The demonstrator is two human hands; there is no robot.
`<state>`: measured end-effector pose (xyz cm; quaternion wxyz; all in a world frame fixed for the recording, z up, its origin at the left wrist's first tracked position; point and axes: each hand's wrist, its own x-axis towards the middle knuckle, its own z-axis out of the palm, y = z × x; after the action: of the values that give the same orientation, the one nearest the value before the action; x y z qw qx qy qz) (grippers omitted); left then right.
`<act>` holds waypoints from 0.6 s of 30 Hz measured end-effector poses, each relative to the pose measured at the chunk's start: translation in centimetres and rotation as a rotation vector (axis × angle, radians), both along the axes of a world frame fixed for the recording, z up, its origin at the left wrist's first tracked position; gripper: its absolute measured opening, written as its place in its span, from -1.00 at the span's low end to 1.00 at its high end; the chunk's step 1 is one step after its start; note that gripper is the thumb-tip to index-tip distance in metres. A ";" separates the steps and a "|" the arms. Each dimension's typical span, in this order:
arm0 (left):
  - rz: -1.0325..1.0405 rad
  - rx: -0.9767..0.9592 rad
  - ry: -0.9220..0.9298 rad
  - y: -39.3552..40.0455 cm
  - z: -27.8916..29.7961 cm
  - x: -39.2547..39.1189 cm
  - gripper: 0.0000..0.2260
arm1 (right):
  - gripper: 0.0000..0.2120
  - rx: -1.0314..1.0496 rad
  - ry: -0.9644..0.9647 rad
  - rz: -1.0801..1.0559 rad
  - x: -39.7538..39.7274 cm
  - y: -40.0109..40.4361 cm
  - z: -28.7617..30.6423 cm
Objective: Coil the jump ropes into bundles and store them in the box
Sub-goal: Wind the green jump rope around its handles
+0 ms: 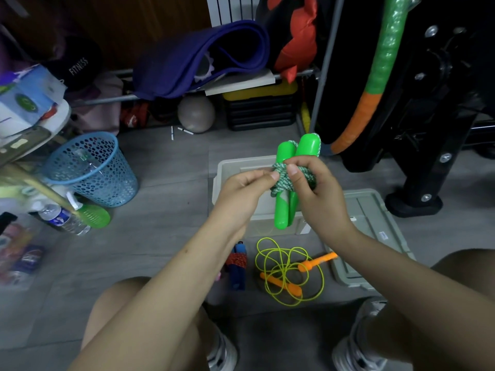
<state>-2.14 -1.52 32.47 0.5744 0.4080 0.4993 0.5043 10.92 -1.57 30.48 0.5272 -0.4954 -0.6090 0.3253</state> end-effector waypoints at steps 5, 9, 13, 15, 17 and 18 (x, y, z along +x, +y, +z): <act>0.049 0.117 0.158 -0.2 0.0 0.3 -0.80 | -0.90 -0.014 0.036 -0.001 -0.2 0.0 0.3; 0.033 0.107 0.137 -0.4 0.1 -0.2 -0.94 | -0.94 -0.022 -0.005 0.056 0.3 0.6 0.3; 0.046 0.120 0.164 -0.5 -0.1 -0.5 -0.91 | -0.94 -0.001 -0.059 0.111 0.3 0.8 0.2; 0.058 0.126 0.159 -0.4 -0.2 -0.3 -0.88 | -0.94 0.015 -0.051 0.096 0.3 0.9 0.1; 0.073 0.134 0.131 -0.5 -0.3 0.1 -0.85 | -0.93 0.024 -0.024 0.057 0.3 1.0 0.0; 0.080 0.135 0.117 -0.5 -0.4 0.3 -0.83 | -0.93 0.021 -0.008 0.038 0.3 1.0 0.0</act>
<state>-1.86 -2.05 32.05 0.4949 0.4545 0.5126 0.5346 11.21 -0.60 30.44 0.5237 -0.4794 -0.6236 0.3270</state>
